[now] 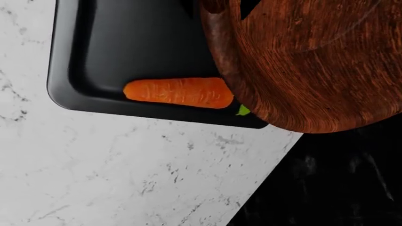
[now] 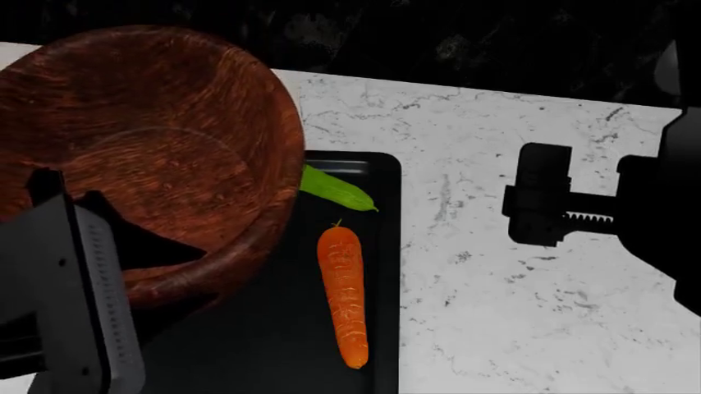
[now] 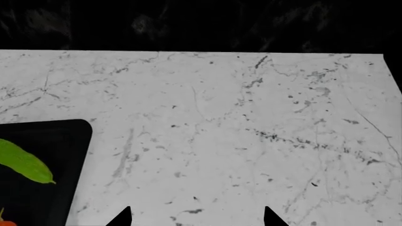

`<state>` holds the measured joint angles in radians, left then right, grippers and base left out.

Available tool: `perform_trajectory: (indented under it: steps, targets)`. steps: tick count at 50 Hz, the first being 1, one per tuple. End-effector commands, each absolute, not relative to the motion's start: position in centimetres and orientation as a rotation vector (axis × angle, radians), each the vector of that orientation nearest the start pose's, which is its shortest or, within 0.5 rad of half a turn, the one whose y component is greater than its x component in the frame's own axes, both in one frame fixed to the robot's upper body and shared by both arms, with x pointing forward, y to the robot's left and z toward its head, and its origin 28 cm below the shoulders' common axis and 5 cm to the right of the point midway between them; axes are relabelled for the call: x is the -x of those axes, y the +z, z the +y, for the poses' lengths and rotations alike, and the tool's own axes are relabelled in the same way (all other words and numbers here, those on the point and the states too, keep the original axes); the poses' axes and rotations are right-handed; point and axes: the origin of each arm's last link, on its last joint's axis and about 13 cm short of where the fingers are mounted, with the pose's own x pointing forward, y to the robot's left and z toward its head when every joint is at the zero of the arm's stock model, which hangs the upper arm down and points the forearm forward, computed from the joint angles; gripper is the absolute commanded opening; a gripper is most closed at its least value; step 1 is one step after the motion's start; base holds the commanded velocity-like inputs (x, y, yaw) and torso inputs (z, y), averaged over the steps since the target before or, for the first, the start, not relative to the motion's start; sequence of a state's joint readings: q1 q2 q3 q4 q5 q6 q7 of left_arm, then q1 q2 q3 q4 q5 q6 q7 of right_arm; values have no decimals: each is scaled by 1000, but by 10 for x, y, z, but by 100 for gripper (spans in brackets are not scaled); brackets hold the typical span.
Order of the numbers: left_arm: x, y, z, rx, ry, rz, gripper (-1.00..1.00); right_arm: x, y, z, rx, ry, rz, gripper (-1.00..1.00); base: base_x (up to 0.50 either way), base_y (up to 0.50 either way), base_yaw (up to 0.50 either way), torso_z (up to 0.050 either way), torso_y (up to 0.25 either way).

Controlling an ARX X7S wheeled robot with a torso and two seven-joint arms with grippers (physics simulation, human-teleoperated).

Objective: Place the two vegetables and bowl onto the tray for setting up a vegetable dip station.

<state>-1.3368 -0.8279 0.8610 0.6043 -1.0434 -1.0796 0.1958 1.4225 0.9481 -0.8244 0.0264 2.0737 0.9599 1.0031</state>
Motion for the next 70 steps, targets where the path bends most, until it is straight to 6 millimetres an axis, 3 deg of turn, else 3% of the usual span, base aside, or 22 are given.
perform_trajectory:
  steps: [1,16,29,43,44,57,63,70]
  targets:
    - [-244,285,230,-713,-1224,225,-100,-266,311,-176,-106,18,515,100,0,0,0,0,0]
    - [-239,278,229,-682,-1271,225,-100,-264,307,-177,-107,15,526,100,0,0,0,0,0]
    - [-253,266,228,-662,-1266,261,-100,-265,300,-179,-117,12,537,100,1,0,0,0,1]
    - [-253,257,226,-693,-1274,258,-100,-264,297,-179,-118,12,544,100,3,0,-2,0,-1]
    - [-253,257,226,-698,-1279,255,100,-265,297,-180,-120,12,545,100,0,0,-3,0,0]
    - [-252,266,228,-701,-1266,222,100,-263,295,-180,-121,11,549,100,1,0,-1,-1,-2]
    - [-246,295,232,-706,-1217,126,100,-262,295,-180,-123,15,547,100,0,0,0,0,0]
    - [-244,312,235,-702,-1183,61,100,-260,295,-180,-124,18,547,100,0,0,0,0,0]
